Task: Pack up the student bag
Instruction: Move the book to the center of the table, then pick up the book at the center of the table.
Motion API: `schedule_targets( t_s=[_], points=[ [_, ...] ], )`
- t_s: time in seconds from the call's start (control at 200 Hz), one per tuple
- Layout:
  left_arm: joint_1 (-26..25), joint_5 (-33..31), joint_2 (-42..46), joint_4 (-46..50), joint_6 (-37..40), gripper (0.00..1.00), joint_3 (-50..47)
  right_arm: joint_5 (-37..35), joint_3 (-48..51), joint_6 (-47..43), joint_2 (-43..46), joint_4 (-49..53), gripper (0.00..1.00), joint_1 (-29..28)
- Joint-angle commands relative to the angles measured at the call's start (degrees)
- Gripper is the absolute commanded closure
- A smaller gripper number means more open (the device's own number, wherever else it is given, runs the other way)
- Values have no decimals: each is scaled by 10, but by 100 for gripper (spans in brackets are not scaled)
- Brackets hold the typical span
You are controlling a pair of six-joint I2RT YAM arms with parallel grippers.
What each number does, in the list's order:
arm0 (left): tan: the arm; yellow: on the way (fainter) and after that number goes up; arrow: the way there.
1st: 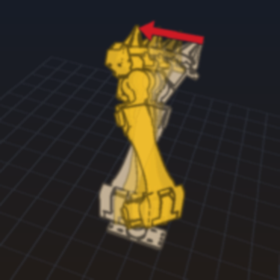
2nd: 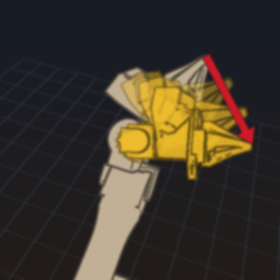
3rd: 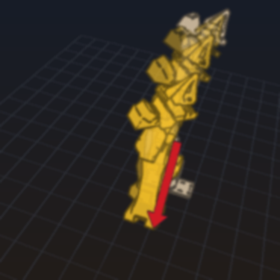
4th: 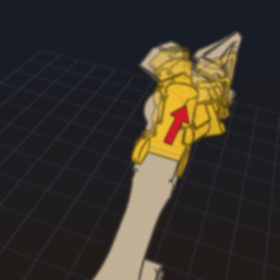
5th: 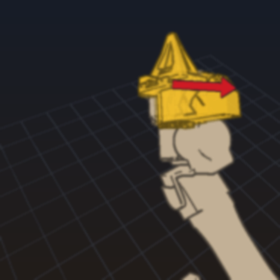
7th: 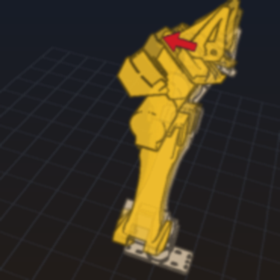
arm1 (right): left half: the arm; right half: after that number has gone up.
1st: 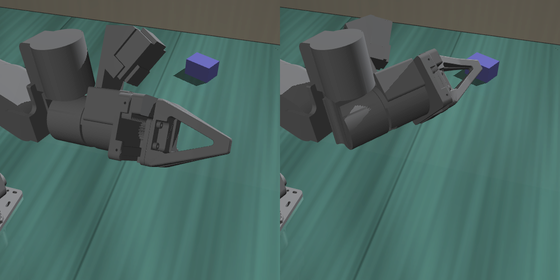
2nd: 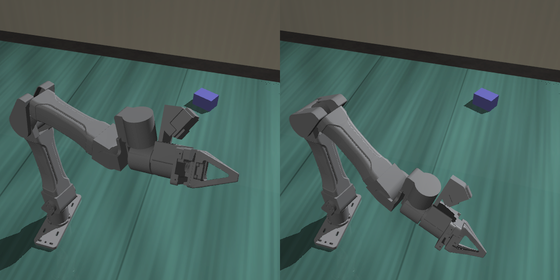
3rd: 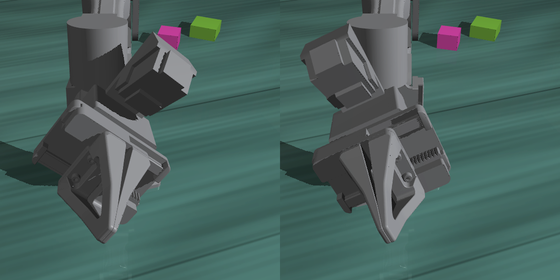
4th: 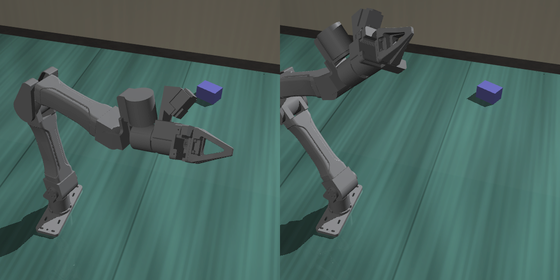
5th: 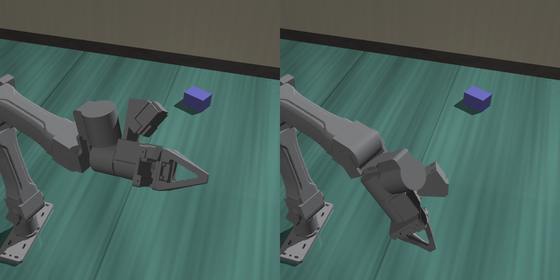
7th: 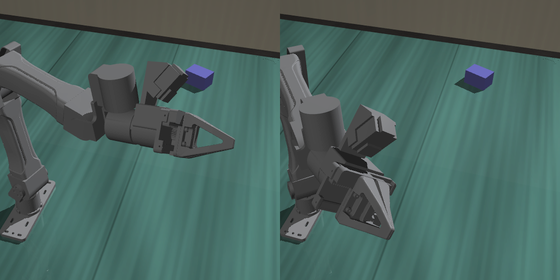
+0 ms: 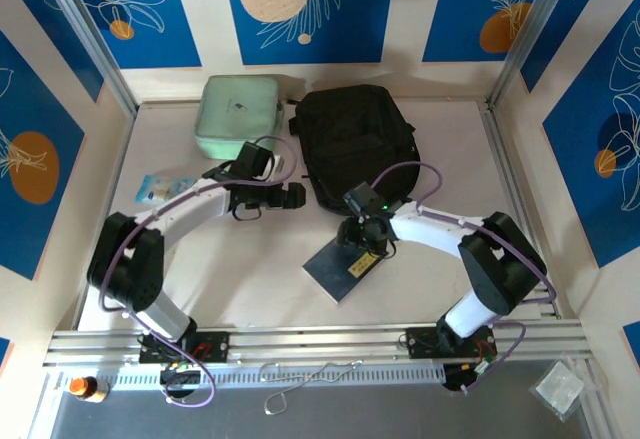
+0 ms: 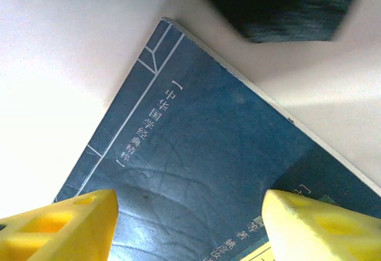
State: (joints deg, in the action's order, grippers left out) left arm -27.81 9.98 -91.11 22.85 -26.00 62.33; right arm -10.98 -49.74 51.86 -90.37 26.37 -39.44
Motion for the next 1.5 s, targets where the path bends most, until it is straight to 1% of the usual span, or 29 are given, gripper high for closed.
schedule_targets(
  t_s=[0.0, 0.17, 0.285, 0.395, 0.49, 0.615, 0.75, 0.83, 0.95, 1.005, 1.13, 1.21, 1.345, 1.495],
  points=[
    [26, -34, 43, 10, 2, 0, -30, 22, -15, -18, -41, -26, 34, -37],
    [58, -20, 88, -5, -8, 0, -77, 37, -79, -40, -102, -60, 35, -68],
    [72, -18, 110, 0, -9, 0, -97, 37, -143, -53, -160, -63, 36, -81],
    [87, -13, 131, -1, -15, 0, -118, 32, -209, -63, -215, -48, 37, -85],
    [95, -6, 147, -2, -22, 0, -133, 31, -255, -69, -245, -43, 38, -83],
    [97, 17, 157, -1, -40, 0, -147, 33, -295, -75, -243, -36, 39, -76],
    [97, 102, 157, -33, -77, 0, -151, 9, -316, -85, -209, -6, 39, -67],
    [97, 130, 156, -46, -109, 0, -151, -6, -307, -94, -182, 8, 39, -59],
    [92, 137, 152, -57, -160, 7, -171, -24, -266, -109, -147, 24, 39, -47],
    [90, 138, 151, -68, -186, 10, -188, -25, -247, -114, -137, 32, 42, -41],
    [86, 148, 149, -136, -241, 14, -240, -26, -215, -123, -123, 46, 47, -34],
    [78, 158, 129, -145, -245, 17, -240, -27, -206, -131, -122, 52, 50, -33],
    [56, 151, 90, -144, -243, 27, -230, -15, -202, -137, -135, 54, 59, -33],
    [42, 144, 60, -149, -242, 42, -225, -8, -205, -130, -151, 53, 68, -33]
  ],
)
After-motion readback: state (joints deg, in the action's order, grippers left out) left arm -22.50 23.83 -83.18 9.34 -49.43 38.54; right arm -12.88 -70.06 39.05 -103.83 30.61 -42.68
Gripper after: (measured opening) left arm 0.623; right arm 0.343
